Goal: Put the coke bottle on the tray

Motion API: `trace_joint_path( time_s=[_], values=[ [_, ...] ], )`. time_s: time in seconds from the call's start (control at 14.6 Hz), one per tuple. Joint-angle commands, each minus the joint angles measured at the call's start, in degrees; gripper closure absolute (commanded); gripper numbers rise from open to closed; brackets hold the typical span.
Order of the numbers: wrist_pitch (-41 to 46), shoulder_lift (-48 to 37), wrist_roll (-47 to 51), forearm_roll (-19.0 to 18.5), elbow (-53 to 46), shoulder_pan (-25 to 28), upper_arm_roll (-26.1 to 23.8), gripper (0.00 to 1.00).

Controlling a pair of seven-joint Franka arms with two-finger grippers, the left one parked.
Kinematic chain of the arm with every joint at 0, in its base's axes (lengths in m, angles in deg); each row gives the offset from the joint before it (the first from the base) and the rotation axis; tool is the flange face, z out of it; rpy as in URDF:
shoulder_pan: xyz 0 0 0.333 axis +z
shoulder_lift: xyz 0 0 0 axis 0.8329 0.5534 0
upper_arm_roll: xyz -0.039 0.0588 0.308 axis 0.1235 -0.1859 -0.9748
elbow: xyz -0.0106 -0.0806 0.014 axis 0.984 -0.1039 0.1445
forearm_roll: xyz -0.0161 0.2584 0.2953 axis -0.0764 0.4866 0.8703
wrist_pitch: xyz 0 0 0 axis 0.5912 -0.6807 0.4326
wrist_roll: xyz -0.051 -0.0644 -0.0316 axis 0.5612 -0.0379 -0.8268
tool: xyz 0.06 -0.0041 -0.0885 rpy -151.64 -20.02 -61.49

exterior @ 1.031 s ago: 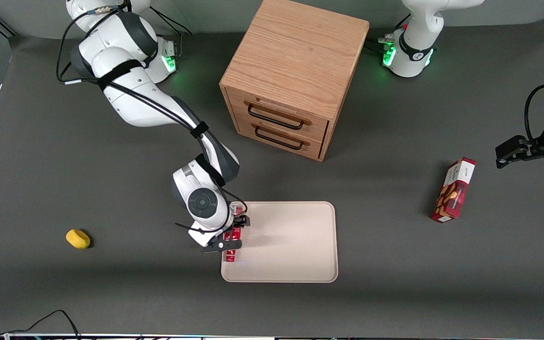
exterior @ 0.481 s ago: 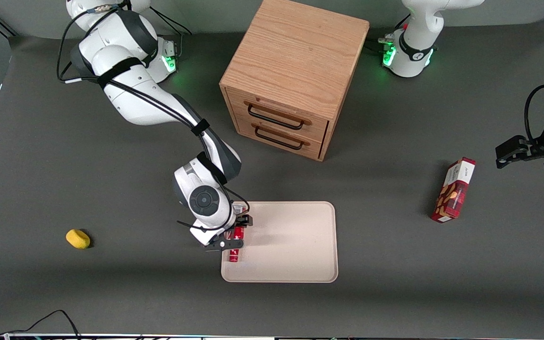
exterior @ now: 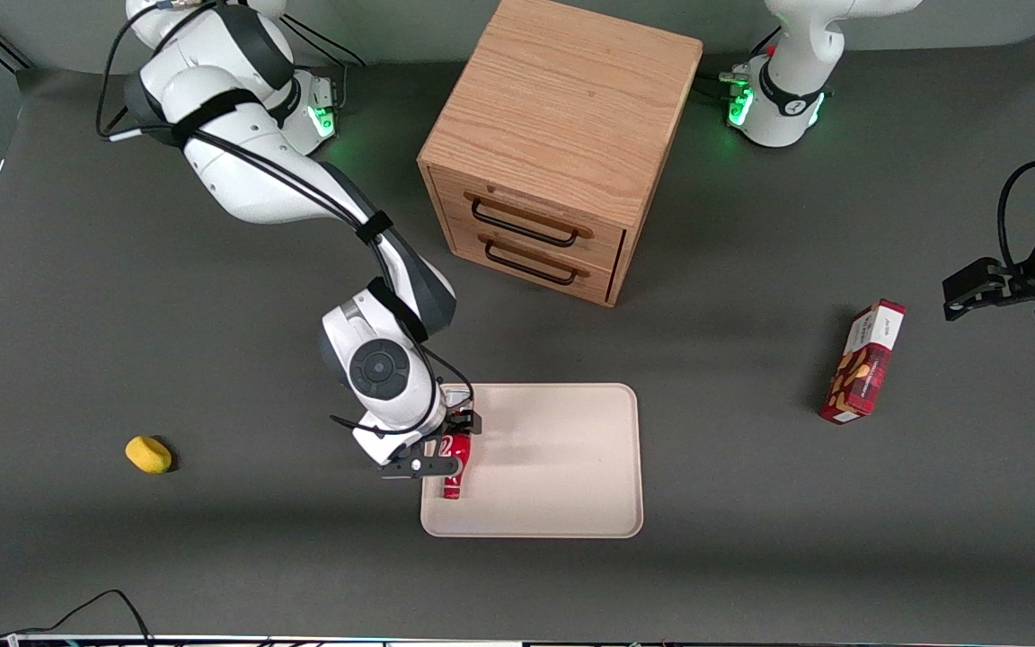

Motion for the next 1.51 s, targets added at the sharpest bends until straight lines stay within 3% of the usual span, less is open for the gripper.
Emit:
trace_joint_path(
  time_s=[0.0, 0.27, 0.55, 0.76, 0.89, 1.1, 1.31, 1.44],
  values=[
    [0.6, -8.7, 2.5, -1.1, 6.7, -1.7, 0.0, 0.0],
    [0.9, -20.6, 1.4, 1.1, 14.2, -8.6, -1.8, 0.0],
    [10.3, -29.5, -4.5, 3.6, 17.6, -13.1, -1.6, 0.0],
    [14.8, -37.0, -11.4, 10.2, 20.8, -17.3, -0.4, 0.0],
    [14.9, -44.0, -17.1, 12.3, 26.8, -17.7, 2.6, 0.0],
    [15.0, -53.5, -27.6, 18.4, 35.1, -17.4, 9.6, 0.0],
    [20.2, -57.4, -33.3, 18.2, 37.1, -17.5, 13.2, 0.0],
    [23.7, -58.5, -34.8, 15.8, 36.8, -17.8, 13.7, 0.0]
  ],
)
